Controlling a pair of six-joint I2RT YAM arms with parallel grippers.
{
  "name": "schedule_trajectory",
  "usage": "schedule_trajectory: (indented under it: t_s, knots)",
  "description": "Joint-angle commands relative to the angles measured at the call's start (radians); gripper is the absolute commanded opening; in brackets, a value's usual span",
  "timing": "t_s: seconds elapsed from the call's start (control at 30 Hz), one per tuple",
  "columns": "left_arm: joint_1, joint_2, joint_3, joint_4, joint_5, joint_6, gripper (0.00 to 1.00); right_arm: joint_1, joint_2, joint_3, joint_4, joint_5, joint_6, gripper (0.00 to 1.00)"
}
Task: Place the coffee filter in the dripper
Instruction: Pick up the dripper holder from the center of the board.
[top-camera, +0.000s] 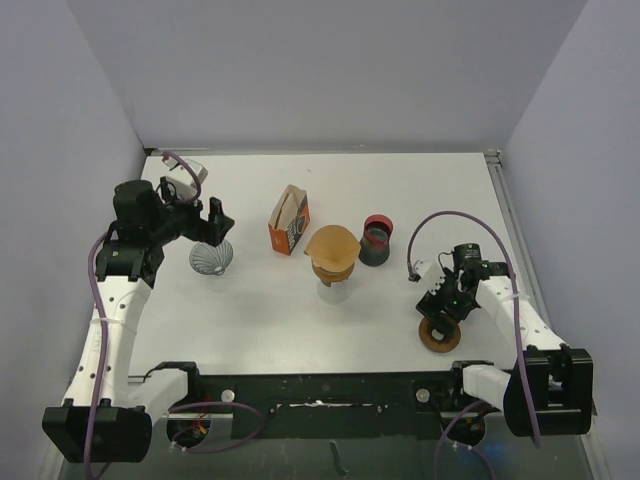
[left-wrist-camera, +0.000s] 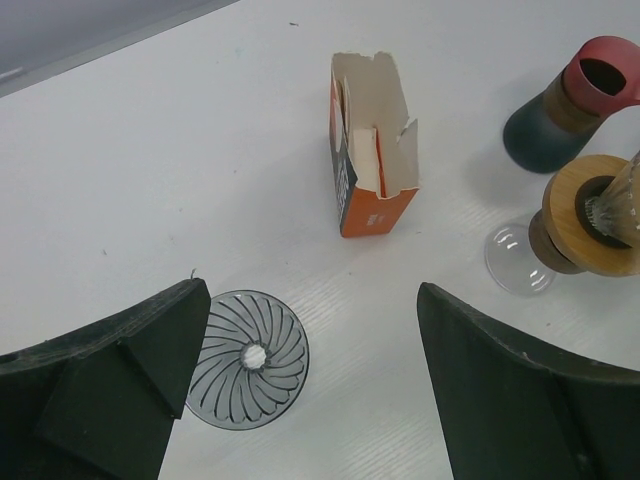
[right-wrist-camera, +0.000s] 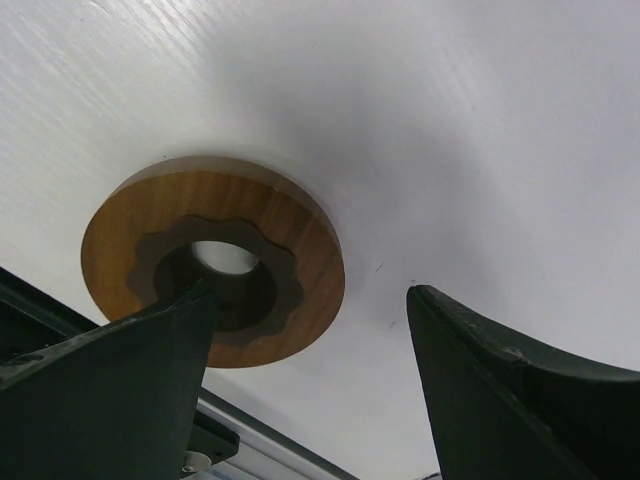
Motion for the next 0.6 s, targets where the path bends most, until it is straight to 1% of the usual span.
schedule_trajectory:
  t_s: [0.0,0.2,0.57]
  knots:
    - [0.009,-0.014,0.003,0.066,0.036,0.001,0.84,-0.005,0.043,-0.022,0.096,0.042,-0.037,0.76]
    - [0.013,-0.011,0.000,0.068,0.041,0.005,0.84,-0.019,0.080,-0.049,0.142,0.044,-0.058,0.71]
    - [0.013,-0.005,-0.005,0.073,0.043,0.009,0.84,-0.029,0.103,-0.051,0.162,-0.011,-0.062,0.45]
